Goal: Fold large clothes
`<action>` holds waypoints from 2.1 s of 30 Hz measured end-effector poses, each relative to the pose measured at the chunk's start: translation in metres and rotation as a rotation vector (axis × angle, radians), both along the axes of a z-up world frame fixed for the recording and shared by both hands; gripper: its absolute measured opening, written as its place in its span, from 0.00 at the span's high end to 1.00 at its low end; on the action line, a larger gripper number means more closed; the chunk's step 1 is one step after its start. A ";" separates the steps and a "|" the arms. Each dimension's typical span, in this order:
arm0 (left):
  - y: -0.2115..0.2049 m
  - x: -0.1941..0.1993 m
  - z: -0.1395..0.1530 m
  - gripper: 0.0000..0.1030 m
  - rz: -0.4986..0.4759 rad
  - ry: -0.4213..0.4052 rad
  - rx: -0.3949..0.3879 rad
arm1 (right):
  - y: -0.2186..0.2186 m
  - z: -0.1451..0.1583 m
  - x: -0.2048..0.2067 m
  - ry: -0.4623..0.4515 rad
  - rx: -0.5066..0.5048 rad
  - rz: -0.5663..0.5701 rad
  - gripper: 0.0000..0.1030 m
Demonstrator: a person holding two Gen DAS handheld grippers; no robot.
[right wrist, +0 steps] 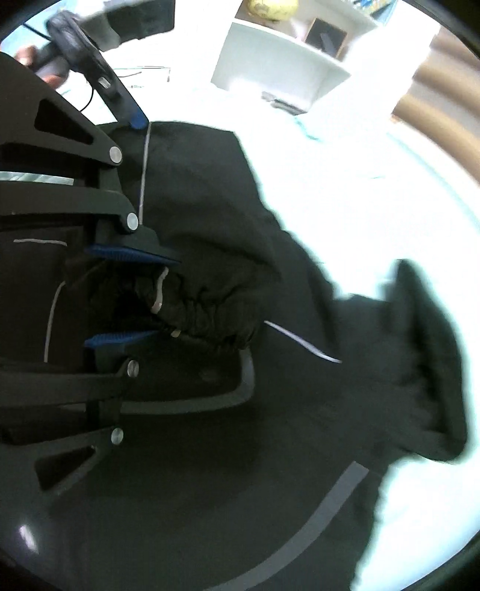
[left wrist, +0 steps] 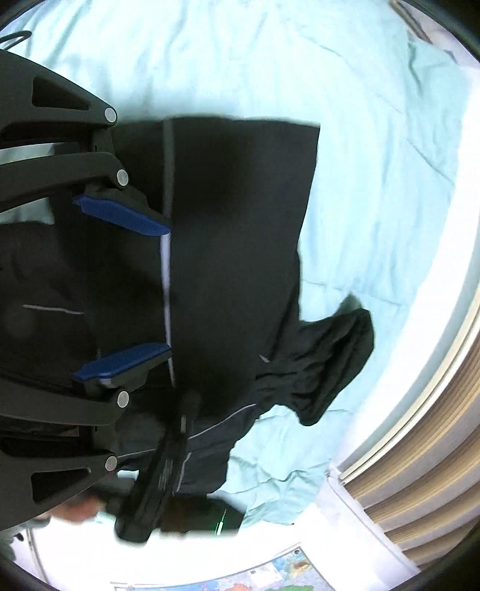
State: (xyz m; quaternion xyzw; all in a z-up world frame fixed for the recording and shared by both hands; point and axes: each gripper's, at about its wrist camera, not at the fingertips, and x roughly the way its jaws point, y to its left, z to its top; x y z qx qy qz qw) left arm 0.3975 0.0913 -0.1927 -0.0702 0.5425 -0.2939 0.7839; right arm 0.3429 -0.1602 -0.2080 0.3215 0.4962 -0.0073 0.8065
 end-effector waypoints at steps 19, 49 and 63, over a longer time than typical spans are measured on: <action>-0.146 0.025 -0.107 0.40 -0.228 0.041 0.152 | -0.163 -0.066 -0.093 0.335 -0.407 -0.316 0.67; -0.094 -0.046 -0.047 0.39 -0.113 -0.010 0.181 | -0.085 -0.014 -0.092 0.280 -0.317 -0.196 0.30; -0.025 -0.162 0.000 0.39 -0.080 0.000 0.055 | -0.066 0.057 -0.243 0.262 -0.245 -0.357 0.30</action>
